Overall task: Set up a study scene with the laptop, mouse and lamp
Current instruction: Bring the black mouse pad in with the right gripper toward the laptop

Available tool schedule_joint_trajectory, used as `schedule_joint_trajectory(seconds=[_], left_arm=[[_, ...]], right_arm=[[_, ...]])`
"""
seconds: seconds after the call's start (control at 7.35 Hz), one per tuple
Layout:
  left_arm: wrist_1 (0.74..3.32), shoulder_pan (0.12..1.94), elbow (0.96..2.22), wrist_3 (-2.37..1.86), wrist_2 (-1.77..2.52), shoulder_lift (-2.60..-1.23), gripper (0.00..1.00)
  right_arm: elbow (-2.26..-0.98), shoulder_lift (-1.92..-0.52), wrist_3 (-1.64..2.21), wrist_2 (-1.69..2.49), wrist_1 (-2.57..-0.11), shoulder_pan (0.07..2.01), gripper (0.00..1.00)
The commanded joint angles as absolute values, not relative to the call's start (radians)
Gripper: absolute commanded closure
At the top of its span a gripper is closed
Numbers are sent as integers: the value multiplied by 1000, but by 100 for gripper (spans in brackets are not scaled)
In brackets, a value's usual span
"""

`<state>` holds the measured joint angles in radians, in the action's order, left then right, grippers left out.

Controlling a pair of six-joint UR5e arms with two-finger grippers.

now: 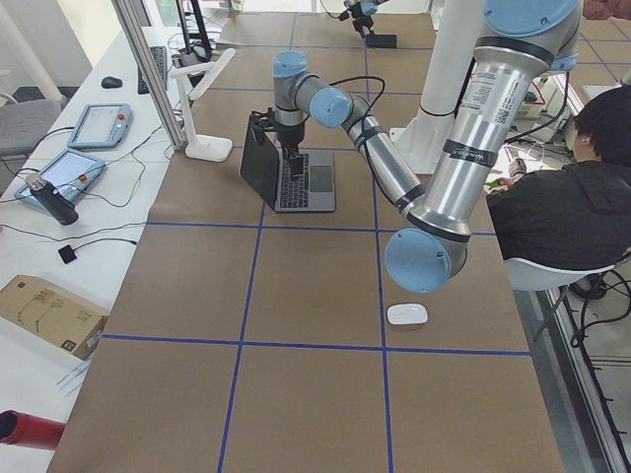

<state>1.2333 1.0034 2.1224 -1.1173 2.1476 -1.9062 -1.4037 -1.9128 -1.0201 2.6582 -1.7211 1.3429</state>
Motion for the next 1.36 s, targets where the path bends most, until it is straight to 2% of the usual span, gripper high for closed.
schedule_joint_trajectory(seconds=[0.0, 0.27, 0.54, 0.82, 0.95, 1.09, 1.22], left_arm=[[1233, 1003, 2123, -1120, 2148, -1905, 0], [1233, 1003, 2123, -1120, 2148, -1907, 0], [1233, 1003, 2123, -1120, 2148, -1907, 0], [1233, 1002, 2123, -1120, 2146, -1907, 0], [1233, 1002, 2123, -1120, 2146, -1907, 0], [1233, 1002, 2123, -1120, 2146, -1905, 0], [1233, 1002, 2123, -1120, 2146, -1907, 0]], right_arm=[[-1404, -1927, -1026, 2658, -1721, 1342, 2], [-1404, -1931, -1026, 2658, -1721, 1342, 10], [-1404, -1943, -1028, 2674, -1723, 1339, 32], [-1404, -1953, -1028, 2677, -1723, 1332, 41], [-1404, -1959, -1028, 2678, -1723, 1330, 54], [-1404, -1966, -1028, 2686, -1723, 1330, 83], [-1405, -1974, -1028, 2691, -1723, 1330, 100]])
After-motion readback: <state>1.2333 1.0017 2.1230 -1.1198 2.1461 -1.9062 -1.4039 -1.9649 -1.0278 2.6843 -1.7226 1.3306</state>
